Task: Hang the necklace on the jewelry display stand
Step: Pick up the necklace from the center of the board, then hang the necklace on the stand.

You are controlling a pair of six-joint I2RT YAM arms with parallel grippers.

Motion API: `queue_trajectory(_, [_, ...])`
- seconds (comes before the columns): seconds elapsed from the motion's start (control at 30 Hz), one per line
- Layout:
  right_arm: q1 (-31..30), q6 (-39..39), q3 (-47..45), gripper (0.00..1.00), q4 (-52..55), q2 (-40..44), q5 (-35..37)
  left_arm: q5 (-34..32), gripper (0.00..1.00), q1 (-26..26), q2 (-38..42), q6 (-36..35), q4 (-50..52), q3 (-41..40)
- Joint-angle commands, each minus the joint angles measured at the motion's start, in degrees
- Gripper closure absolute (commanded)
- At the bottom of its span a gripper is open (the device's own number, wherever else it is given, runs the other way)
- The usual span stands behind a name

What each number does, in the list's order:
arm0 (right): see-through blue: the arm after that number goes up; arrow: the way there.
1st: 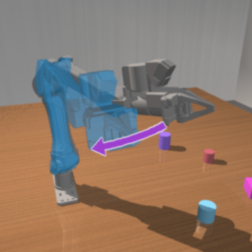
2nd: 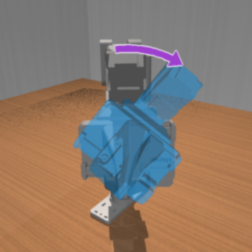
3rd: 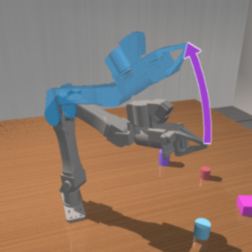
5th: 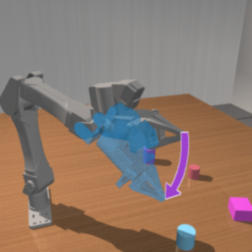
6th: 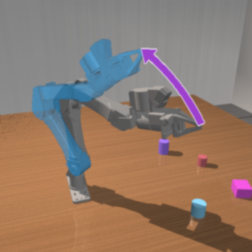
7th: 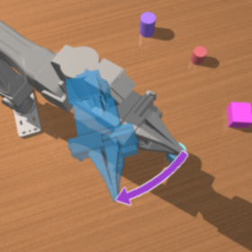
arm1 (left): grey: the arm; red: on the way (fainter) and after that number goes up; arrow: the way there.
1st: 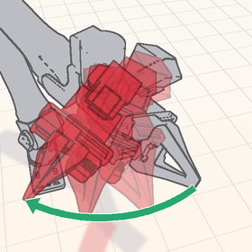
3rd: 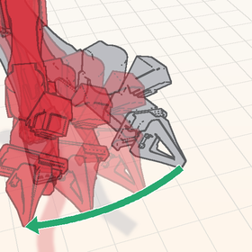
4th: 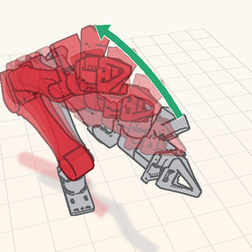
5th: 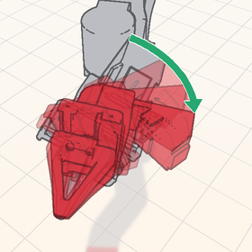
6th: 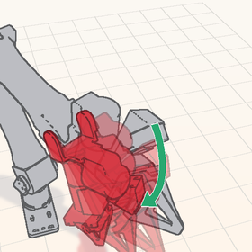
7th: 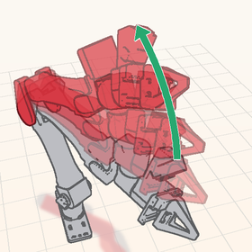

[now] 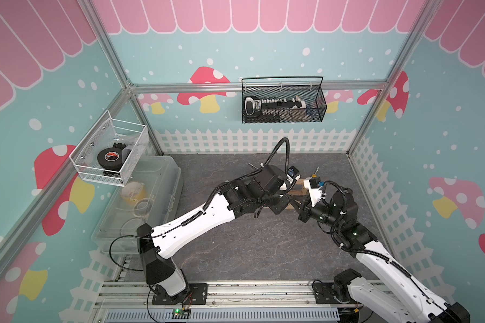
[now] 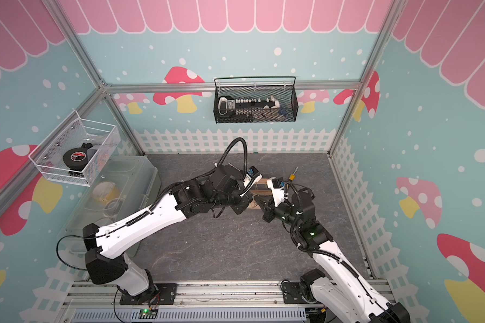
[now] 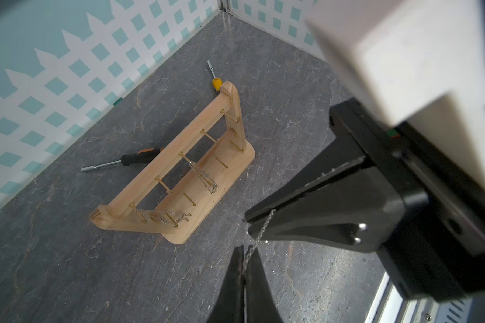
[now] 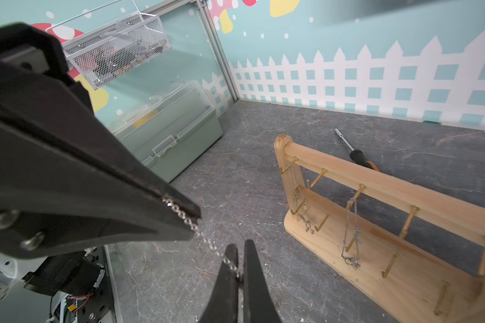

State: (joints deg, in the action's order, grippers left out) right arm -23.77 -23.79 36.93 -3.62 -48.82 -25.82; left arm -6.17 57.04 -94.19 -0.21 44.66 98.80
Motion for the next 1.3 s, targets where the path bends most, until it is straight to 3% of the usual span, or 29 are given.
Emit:
queue_trajectory(0.0, [-0.3,1.6,1.6,1.00,6.4,0.6,6.6,-2.2,1.00,-0.5,-1.0,0.0,-4.5,-1.4])
queue_trajectory(0.43, [-0.1,1.0,2.0,0.99,8.6,-1.9,30.3,-0.3,1.00,-2.4,-14.3,-2.0,-12.6,4.4])
queue_trajectory(0.7, [1.9,1.1,4.5,0.99,7.2,-9.8,32.4,3.3,1.00,-4.2,-21.0,-3.0,-14.5,11.2])
queue_trajectory(0.93, [4.6,0.9,4.4,0.99,6.9,-9.5,31.3,7.1,1.00,-4.5,-22.5,-3.6,-13.3,15.2])
queue_trajectory(1.27, [7.6,-0.5,3.2,0.98,4.4,-10.1,30.0,6.3,1.00,-4.9,-25.9,-3.4,-11.9,19.1])
